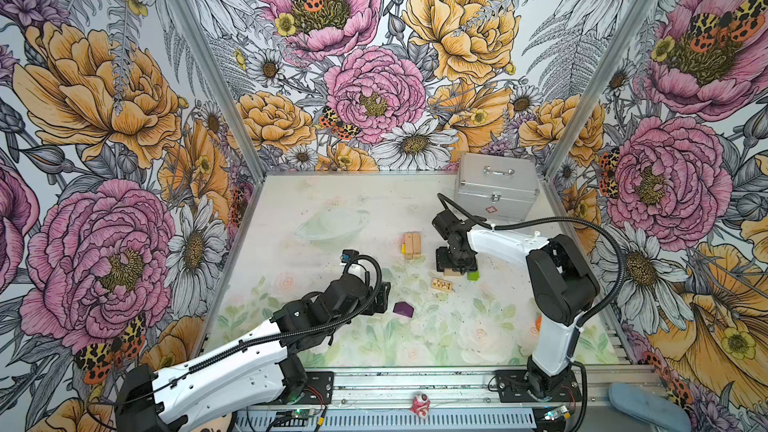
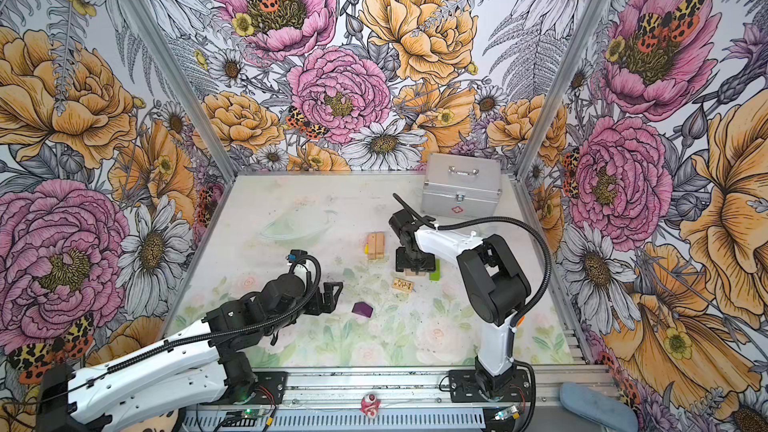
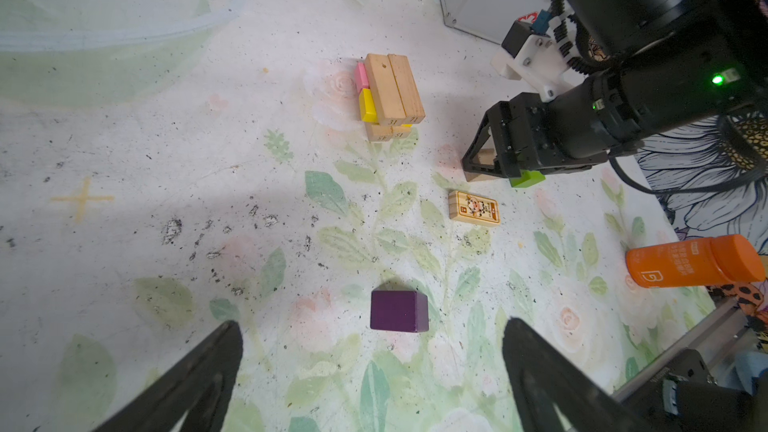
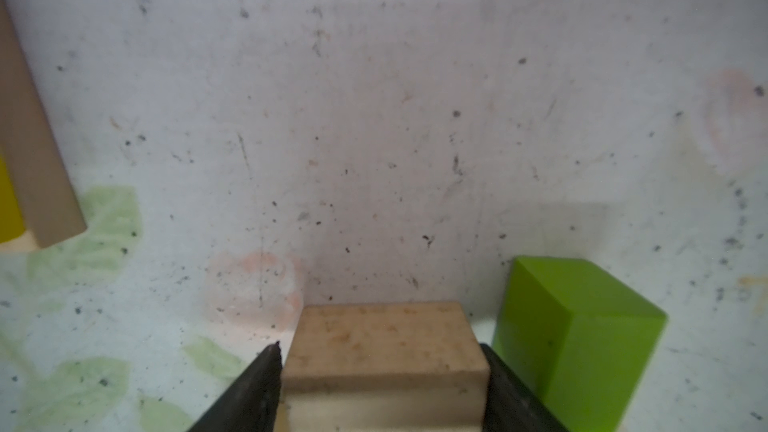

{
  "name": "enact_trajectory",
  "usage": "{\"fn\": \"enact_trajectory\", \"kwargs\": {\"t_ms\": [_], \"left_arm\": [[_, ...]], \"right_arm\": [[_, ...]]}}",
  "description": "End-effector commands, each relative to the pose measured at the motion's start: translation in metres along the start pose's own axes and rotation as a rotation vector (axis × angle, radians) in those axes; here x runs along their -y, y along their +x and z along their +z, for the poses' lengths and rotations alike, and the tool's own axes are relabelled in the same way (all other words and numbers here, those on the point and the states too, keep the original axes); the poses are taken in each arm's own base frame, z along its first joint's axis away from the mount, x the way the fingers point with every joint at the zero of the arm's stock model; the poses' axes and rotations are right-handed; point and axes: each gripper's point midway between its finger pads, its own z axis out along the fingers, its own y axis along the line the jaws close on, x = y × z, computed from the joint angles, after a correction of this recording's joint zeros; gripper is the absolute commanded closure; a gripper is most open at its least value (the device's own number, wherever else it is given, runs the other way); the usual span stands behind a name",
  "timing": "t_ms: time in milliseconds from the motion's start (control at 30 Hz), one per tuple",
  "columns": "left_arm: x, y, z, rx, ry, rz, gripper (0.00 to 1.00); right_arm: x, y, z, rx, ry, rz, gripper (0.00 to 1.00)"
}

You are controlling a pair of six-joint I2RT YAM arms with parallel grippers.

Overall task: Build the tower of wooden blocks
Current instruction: 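Lower the right gripper and close it on the loose wooden block, then lift the wooden block with the right gripper and carry it over the stack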

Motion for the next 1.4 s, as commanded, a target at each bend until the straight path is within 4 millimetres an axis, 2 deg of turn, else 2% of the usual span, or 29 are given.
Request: {"fn": "enact_trajectory", "kwargs": {"t_ms": [0,467,800,1133,1367], "left_arm": [[0.001,0.001,0.000,0.004,0.019,0.016,0.01],[-0.002,0.001,-0.003,0.006,0.021,0.032,0.01],[-0.003,0.000,-0.004,0.003,0.024,0.038,0.01],[-0.001,-0.005,-0.007,0.010,0.028,0.044,0.01],[0.000,-0.009,-0.008,0.014,0.029,0.047,0.01]], "right_arm": [[0.000,-0.004,-0.003,0.022,0.001,0.015,0.27],[0.003,-0.002,-0.003,0.036,0.036,0.039,0.28],[0.002,-0.002,-0.001,0.034,0.043,0.043,0.43],[-0.002,-0.011,-0.020,0.074,0.018,0.037,0.49],[-0.007,-0.018,-0.039,0.107,-0.002,0.027,0.49]]}}
